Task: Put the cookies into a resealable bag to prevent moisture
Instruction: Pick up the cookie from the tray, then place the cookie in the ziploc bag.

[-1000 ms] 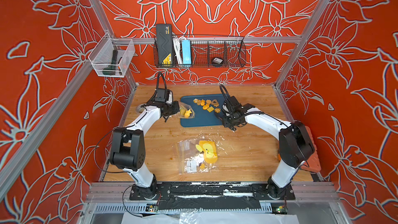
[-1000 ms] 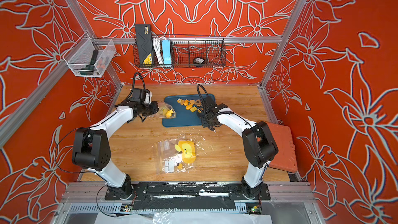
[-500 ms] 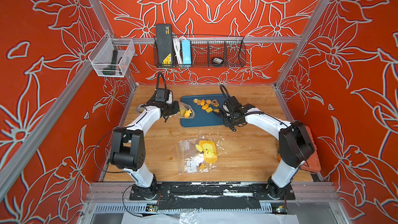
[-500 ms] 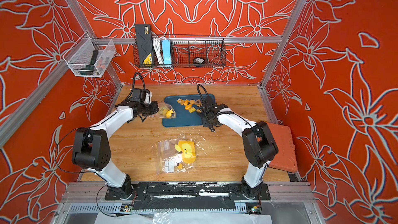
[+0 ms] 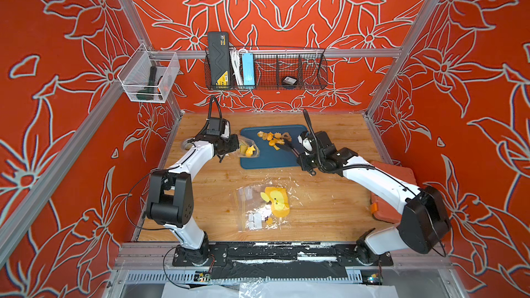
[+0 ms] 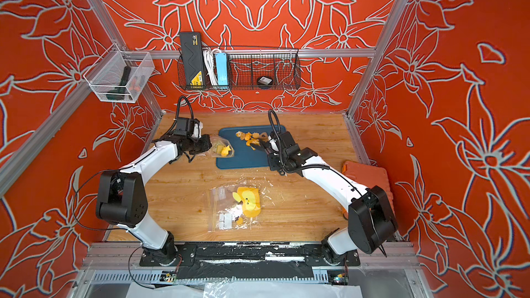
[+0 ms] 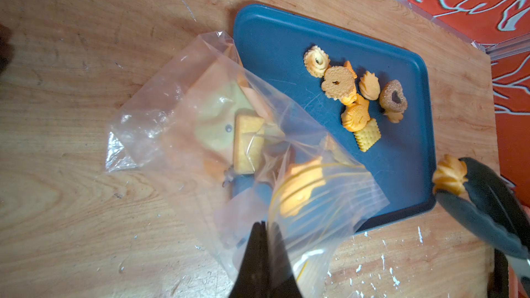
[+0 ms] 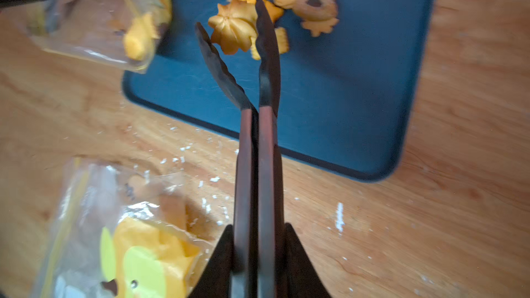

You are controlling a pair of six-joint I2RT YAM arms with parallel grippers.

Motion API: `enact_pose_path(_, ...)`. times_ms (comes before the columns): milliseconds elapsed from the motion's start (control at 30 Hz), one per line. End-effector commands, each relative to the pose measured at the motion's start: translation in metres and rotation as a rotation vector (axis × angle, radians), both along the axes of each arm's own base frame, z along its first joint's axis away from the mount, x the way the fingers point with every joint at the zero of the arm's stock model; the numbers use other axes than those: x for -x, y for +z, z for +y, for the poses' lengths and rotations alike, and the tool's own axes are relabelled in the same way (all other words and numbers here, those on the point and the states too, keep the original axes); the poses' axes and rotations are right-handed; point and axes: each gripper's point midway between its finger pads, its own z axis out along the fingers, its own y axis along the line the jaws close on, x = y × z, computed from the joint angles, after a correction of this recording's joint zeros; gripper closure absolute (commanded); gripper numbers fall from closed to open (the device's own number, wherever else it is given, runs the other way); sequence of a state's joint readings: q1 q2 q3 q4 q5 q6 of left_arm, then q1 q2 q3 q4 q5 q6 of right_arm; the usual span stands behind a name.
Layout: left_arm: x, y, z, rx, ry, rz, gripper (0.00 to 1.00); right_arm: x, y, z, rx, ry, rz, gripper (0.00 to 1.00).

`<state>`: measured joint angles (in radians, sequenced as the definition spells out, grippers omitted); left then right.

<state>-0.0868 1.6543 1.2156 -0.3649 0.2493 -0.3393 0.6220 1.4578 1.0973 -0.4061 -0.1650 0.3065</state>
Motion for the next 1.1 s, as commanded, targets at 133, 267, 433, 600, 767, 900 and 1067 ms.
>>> enact_pose_path(133,-0.001,0.013,-0.003,0.007,-0.019,-0.029,1.00,0.016,0.035,0.080,-0.202,0.260,-0.045,0.76)
enact_pose_path(267,-0.001,0.013,-0.004,0.010,-0.022,-0.031,1.00,0.011,0.024,0.096,-0.167,0.261,-0.018,0.76)
enact_pose_path(433,-0.001,0.014,-0.006,0.016,-0.028,-0.032,1.00,-0.006,-0.002,0.104,-0.093,0.221,0.041,0.78)
enact_pose_path(600,-0.001,0.014,-0.006,0.021,-0.031,-0.032,1.00,-0.017,-0.015,0.117,-0.089,0.216,0.080,0.73)
enact_pose_path(767,-0.001,0.013,-0.007,0.021,-0.033,-0.032,1.00,-0.019,-0.006,0.124,-0.123,0.227,0.078,0.49)
enact_pose_path(900,-0.001,0.013,-0.007,0.021,-0.034,-0.031,1.00,-0.016,-0.001,0.122,-0.124,0.232,0.076,0.48)
enact_pose_path(1067,-0.001,0.013,-0.007,0.022,-0.033,-0.030,1.00,-0.003,0.010,0.114,-0.138,0.255,0.060,0.47)
